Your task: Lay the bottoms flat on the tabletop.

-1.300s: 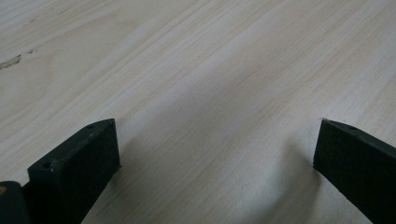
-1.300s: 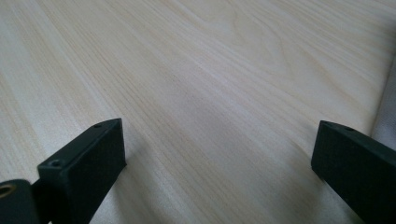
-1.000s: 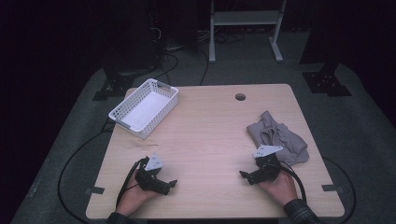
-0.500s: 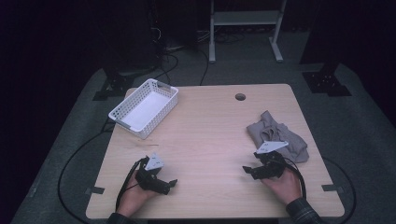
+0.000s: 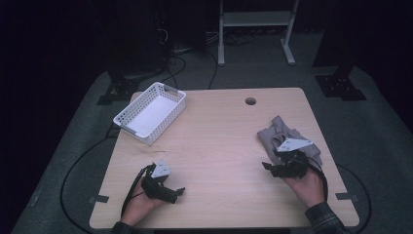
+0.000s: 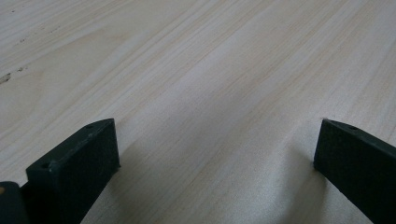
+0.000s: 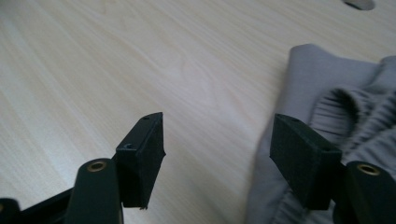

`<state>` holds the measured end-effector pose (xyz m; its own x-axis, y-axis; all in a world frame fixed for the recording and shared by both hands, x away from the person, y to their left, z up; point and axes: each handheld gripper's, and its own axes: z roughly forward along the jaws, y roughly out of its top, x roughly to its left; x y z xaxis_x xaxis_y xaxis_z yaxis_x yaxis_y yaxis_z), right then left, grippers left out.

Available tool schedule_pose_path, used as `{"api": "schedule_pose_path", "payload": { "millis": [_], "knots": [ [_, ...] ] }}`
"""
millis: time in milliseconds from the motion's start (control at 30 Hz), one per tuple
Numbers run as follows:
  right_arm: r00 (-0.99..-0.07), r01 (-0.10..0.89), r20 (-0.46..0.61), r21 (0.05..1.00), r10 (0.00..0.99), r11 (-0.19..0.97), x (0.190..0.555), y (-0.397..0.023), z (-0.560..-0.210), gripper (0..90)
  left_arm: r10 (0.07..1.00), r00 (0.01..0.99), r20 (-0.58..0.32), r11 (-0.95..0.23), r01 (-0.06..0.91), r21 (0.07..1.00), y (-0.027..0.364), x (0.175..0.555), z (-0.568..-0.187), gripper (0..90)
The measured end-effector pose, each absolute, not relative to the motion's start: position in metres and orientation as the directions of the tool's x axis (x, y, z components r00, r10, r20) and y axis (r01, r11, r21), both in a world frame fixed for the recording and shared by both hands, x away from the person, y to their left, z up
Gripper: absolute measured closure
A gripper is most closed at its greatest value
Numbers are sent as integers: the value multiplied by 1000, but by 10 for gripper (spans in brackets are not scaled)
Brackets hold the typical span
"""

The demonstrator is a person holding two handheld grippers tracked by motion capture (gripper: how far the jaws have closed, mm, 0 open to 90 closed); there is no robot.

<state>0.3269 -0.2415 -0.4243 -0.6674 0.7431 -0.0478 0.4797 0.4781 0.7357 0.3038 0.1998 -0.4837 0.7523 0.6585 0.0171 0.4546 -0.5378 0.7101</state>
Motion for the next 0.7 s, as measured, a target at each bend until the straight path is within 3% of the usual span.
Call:
{"api": "schedule_pose_path", "payload": {
  "millis": [700],
  "knots": [
    [-522,536,-69,749,850,390,349,-301,-415,346,659,752,17,-540,456,708,200,304,-484,0]
  ]
}}
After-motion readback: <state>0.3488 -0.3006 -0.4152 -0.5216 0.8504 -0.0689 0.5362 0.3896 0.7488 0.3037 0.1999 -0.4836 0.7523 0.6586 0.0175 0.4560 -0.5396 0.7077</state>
